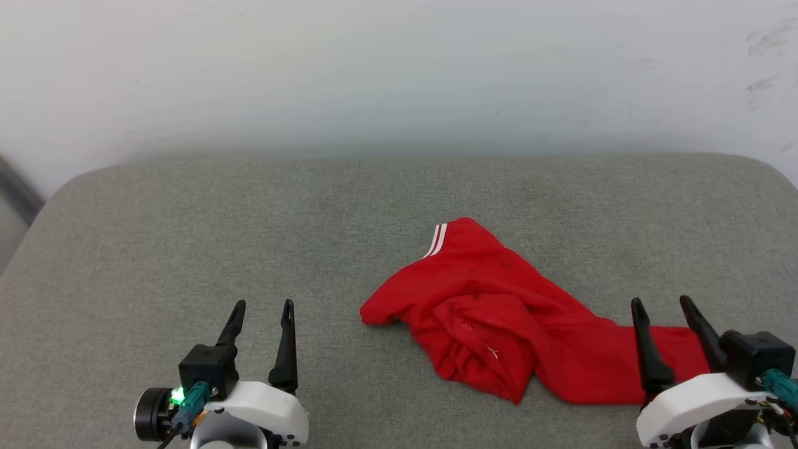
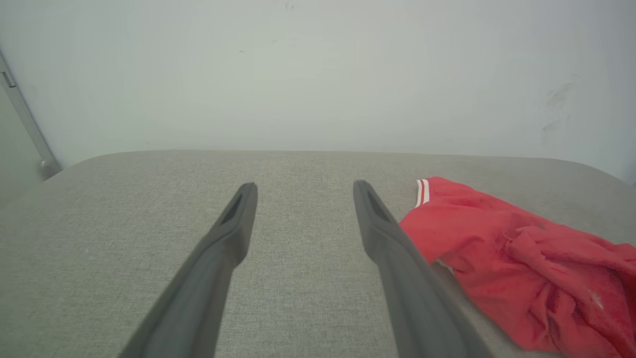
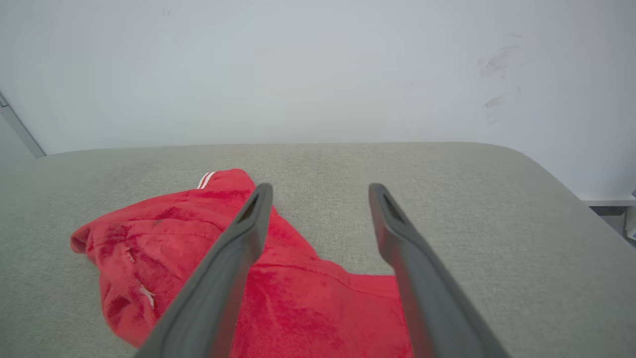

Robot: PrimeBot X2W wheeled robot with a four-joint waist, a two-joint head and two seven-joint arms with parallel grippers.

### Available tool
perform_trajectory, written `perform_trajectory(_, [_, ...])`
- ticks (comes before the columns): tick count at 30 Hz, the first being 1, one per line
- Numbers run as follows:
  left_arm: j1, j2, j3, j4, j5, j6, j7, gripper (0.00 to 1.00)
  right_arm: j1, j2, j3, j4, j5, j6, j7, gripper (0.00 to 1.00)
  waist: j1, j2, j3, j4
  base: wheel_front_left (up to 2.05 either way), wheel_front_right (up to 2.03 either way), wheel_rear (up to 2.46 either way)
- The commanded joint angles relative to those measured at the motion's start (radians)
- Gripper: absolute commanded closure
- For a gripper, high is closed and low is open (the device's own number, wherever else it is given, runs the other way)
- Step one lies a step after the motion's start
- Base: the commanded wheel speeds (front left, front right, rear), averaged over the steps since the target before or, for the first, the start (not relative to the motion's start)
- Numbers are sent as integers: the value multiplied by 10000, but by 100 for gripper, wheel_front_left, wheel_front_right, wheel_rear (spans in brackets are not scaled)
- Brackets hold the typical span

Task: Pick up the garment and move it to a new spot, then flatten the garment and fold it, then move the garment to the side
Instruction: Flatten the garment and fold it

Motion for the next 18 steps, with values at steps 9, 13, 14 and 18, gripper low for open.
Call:
perform_trajectory(9, [162, 183, 0, -91, -54, 100, 108, 0, 942, 102, 699, -1360, 163, -6, 401, 0, 0, -1, -69, -140, 0, 0, 0])
perform_trajectory(13, [-369, 310, -85, -129, 76, 35, 352, 0, 958, 103, 834, -1629, 223, -6, 581, 0, 0, -1, 47, -249, 0, 0, 0])
perform_trajectory(14, [-582, 310, -170, -131, 78, -69, 470, 0, 905, 103, 836, -1698, 246, -6, 597, 0, 0, -1, 97, -265, 0, 0, 0])
perform_trajectory(18, [-1799, 366, -597, 105, -31, -766, 1334, 0, 662, 103, 882, -1870, 330, -6, 663, 0, 0, -1, 435, -380, 0, 0, 0])
